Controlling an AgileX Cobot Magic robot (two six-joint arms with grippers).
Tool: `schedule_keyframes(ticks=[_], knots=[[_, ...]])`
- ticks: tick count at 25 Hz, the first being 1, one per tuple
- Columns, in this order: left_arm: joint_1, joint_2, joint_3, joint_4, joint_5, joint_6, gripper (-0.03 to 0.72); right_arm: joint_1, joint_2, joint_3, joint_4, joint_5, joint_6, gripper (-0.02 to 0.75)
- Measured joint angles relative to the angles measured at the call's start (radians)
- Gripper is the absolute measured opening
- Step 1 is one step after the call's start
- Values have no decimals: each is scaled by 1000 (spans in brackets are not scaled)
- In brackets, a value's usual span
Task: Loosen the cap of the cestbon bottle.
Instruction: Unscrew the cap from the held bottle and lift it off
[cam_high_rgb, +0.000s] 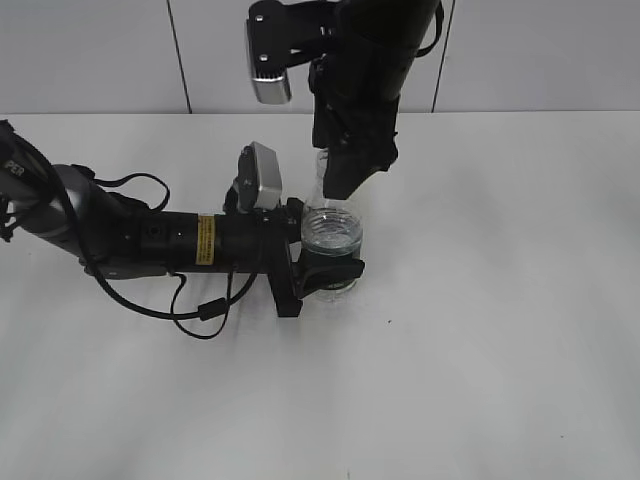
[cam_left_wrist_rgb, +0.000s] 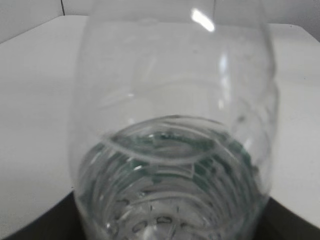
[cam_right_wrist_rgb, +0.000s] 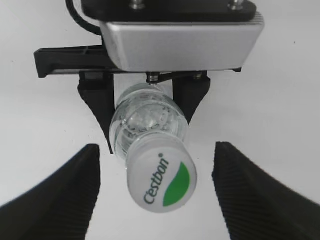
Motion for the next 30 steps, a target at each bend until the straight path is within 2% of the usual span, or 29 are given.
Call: schedule_keyframes(ticks=[4, 11, 24, 30], knots=[[0, 0, 0, 1, 0, 0, 405, 0, 0, -16, 1, 0, 81, 538], [0, 0, 0, 2, -1, -4, 405, 0, 0, -109, 2, 0, 336, 538], [0, 0, 0, 1, -1, -6, 405, 0, 0, -131, -49, 0, 1023, 538], [0, 0, 0, -3, 0, -7, 405, 0, 0, -126, -95, 0, 1254, 538]])
